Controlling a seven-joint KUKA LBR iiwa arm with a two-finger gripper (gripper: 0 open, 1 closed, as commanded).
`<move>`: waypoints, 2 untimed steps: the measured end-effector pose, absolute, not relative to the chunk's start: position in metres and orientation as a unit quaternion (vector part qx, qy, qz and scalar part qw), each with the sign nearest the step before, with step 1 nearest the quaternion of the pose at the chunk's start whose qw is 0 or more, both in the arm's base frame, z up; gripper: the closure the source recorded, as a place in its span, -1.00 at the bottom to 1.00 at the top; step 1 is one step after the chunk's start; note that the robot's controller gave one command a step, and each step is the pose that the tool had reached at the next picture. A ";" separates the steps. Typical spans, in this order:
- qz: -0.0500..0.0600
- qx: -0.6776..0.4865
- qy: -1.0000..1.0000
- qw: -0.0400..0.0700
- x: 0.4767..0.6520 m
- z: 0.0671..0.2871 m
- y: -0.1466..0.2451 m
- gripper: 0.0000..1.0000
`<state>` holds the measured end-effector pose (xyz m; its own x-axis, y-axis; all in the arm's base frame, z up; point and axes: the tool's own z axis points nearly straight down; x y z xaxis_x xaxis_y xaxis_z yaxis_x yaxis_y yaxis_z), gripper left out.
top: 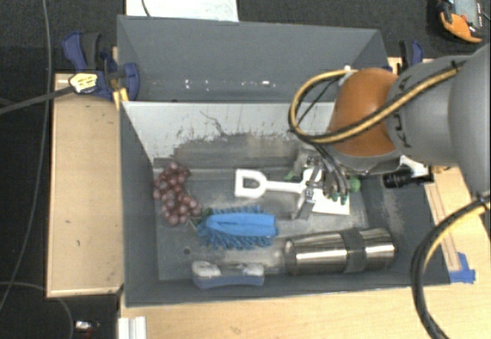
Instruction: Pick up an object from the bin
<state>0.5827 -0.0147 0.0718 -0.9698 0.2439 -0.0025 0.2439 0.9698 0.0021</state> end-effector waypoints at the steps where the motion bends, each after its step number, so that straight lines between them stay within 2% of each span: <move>1: 0.001 0.073 0.997 0.004 0.587 0.071 -0.020 -1.00; 2: 0.002 0.151 0.988 0.001 0.580 0.071 0.026 -1.00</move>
Offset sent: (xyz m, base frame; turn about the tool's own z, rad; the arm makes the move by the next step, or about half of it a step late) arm -0.0035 0.0397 -0.0018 0.0605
